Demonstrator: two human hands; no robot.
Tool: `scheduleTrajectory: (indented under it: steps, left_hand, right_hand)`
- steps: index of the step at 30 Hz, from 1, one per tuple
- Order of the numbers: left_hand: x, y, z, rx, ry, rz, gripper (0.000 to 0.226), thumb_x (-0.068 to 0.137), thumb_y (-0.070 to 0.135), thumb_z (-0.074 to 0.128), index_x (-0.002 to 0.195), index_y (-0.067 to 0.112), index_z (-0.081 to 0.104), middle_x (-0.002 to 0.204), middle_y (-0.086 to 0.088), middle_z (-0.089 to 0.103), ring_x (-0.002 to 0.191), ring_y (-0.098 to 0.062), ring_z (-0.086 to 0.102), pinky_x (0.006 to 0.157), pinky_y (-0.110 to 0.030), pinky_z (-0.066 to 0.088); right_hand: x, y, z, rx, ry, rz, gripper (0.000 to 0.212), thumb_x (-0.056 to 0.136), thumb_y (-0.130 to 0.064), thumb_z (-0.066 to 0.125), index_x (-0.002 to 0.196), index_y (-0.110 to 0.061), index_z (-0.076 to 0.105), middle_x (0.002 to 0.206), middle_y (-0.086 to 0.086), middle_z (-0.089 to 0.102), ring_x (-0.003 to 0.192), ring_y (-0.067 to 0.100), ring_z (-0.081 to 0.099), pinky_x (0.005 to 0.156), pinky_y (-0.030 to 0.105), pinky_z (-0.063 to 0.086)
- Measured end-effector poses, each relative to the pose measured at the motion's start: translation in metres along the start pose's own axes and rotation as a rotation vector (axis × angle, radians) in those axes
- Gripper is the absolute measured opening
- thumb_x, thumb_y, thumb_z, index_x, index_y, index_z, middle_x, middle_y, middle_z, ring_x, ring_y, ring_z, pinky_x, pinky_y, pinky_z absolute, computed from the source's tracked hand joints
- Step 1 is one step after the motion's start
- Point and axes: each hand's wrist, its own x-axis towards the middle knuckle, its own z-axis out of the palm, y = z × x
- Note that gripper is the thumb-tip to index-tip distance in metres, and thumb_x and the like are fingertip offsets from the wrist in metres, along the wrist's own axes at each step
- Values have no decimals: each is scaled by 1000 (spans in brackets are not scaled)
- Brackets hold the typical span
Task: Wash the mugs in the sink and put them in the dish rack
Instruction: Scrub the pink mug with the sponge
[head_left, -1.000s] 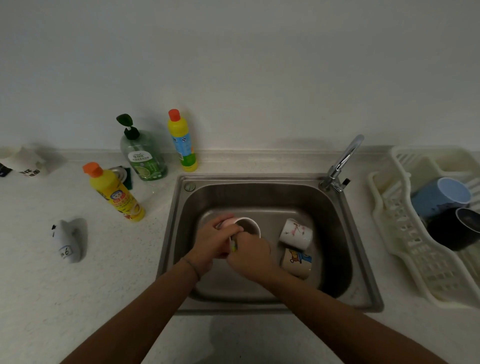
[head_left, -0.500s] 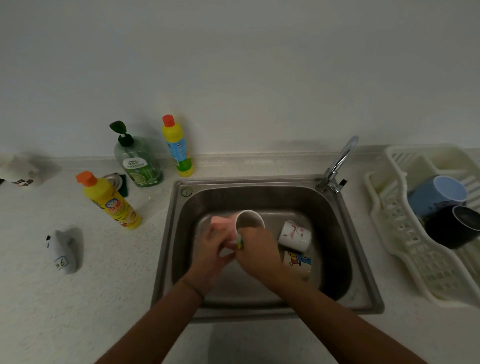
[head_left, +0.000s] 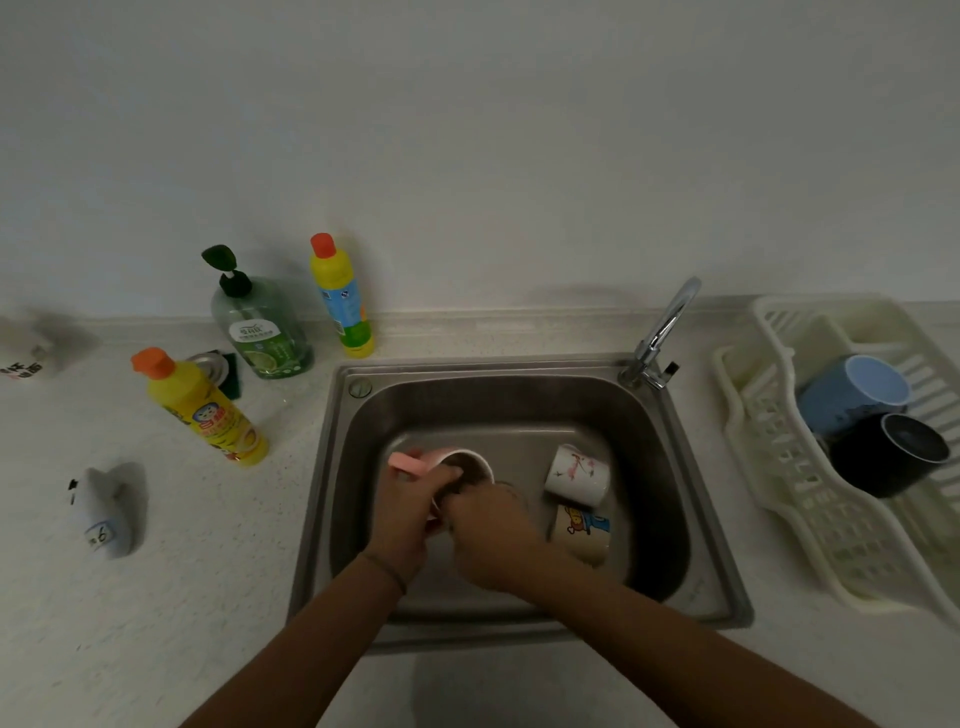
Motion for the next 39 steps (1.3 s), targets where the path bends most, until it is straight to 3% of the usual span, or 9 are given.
scheduleTrajectory:
  steps: [3, 8, 13, 16, 21, 25, 29, 34, 39]
  left_hand:
    - [1, 0, 2, 8, -28, 34, 56, 77, 7, 84, 123, 19, 54, 125, -21, 64, 110, -37, 68, 90, -53, 58]
    - [5, 10, -10, 177, -92, 55, 56, 84, 3, 77, 128, 25, 52, 118, 1, 56, 105, -24, 58, 69, -38, 55]
    - [1, 0, -2, 91, -50, 43, 48, 79, 7, 82, 120, 15, 59, 121, -20, 67, 105, -33, 69, 73, -39, 56]
    - [6, 5, -11, 177, -67, 17, 54, 81, 9, 81, 127, 23, 56, 119, -6, 64, 107, -29, 63, 65, -36, 55]
    - [-1, -1, -4, 112, -33, 48, 39, 81, 6, 80, 113, 18, 62, 108, -14, 71, 106, -39, 68, 76, -43, 58]
    - [-2, 9, -13, 229, -91, -51, 45, 85, 12, 78, 122, 26, 56, 114, -2, 65, 102, -25, 64, 63, -36, 53]
    - [-10, 6, 0, 140, -49, 44, 15, 84, 8, 76, 95, 18, 72, 97, -12, 75, 99, -38, 69, 75, -42, 57]
    - [-3, 33, -13, 336, -222, -123, 30, 89, 15, 73, 111, 29, 59, 113, -8, 68, 103, -29, 65, 71, -43, 59]
    - [-8, 18, 1, 99, -148, 63, 47, 78, 30, 77, 124, 22, 67, 116, -12, 73, 107, -34, 70, 82, -45, 59]
  right_hand:
    - [3, -10, 2, 395, 20, 206, 31, 87, -15, 66, 117, -8, 63, 106, 10, 69, 94, 23, 67, 86, 37, 58]
    - [-13, 11, 12, -98, 69, -101, 43, 91, -11, 62, 133, -15, 51, 128, 10, 61, 113, 25, 61, 94, 40, 53]
    - [-7, -8, 12, 236, 72, 97, 31, 89, -12, 63, 120, -9, 61, 110, 9, 69, 96, 23, 67, 85, 36, 58]
    - [-12, 7, 16, -45, 107, -78, 42, 89, -11, 63, 130, -11, 53, 122, 13, 64, 106, 29, 64, 85, 44, 58]
    - [-7, -10, 16, 190, 95, 100, 34, 89, -16, 63, 122, -8, 60, 114, 11, 69, 99, 25, 67, 88, 40, 57]
    - [-14, 4, 18, -49, 51, -41, 33, 93, -13, 60, 126, -11, 57, 118, 12, 65, 102, 27, 64, 88, 42, 56]
    - [-6, -14, 12, 216, 111, 144, 26, 91, -14, 62, 117, -9, 62, 108, 8, 69, 96, 22, 66, 84, 33, 56]
    - [-16, 12, 6, -103, 52, -180, 31, 94, -13, 60, 125, -10, 57, 114, 11, 66, 101, 27, 64, 89, 41, 56]
    - [-6, -13, 1, 164, 290, 25, 26, 96, -12, 60, 121, -11, 62, 111, 7, 70, 96, 21, 68, 89, 35, 57]
